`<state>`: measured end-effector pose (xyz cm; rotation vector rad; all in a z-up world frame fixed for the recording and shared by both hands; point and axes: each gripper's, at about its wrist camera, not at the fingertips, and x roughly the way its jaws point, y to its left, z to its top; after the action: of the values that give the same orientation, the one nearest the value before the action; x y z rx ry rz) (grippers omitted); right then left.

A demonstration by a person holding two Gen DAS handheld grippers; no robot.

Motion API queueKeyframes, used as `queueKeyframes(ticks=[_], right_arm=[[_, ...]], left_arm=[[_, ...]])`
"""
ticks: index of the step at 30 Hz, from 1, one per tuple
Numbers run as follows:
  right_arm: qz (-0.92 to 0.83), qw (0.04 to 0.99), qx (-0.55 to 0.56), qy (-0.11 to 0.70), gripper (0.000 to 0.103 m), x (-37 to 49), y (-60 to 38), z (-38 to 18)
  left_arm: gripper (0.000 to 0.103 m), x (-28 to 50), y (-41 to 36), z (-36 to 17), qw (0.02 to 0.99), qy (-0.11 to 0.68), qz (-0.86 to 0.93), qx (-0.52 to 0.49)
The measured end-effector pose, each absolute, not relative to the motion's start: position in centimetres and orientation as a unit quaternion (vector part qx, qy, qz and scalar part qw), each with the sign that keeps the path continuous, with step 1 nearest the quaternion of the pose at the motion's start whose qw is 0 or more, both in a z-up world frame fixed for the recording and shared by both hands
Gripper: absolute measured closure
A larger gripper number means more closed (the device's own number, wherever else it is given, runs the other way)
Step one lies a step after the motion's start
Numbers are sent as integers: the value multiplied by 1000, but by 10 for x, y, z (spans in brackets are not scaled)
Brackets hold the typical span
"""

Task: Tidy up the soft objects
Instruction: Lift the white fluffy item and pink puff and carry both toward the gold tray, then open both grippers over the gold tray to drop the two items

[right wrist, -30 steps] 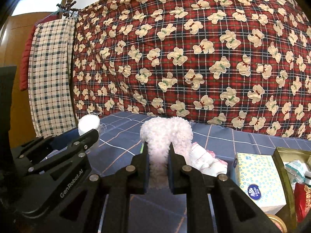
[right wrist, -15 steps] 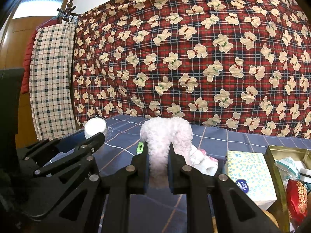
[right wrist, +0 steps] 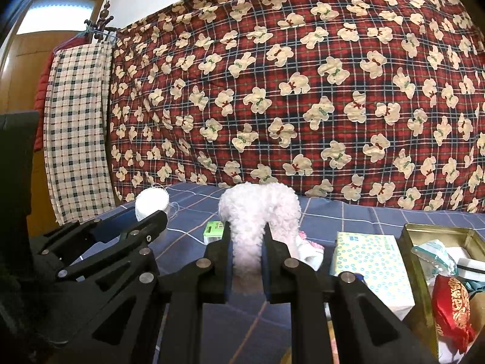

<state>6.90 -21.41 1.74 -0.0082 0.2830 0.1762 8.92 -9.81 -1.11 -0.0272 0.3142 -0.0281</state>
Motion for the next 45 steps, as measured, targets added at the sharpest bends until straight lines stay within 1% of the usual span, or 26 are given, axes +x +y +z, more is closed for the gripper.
queueKeyframes(ticks=[15, 26, 35, 45], right_arm=[[79, 989, 7, 128, 86, 53, -238, 20], [73, 991, 15, 113, 86, 38, -257, 30], [31, 994, 30, 105, 86, 22, -309, 45], [-44, 990, 40, 124, 86, 11, -392, 53]], left_arm=[[77, 87, -115, -10, 985, 167, -34, -16], [77, 76, -143, 10, 983, 164, -78, -9], [77, 68, -185, 29, 979, 161, -127, 7], [77, 72, -256, 42, 959, 197, -203, 21]])
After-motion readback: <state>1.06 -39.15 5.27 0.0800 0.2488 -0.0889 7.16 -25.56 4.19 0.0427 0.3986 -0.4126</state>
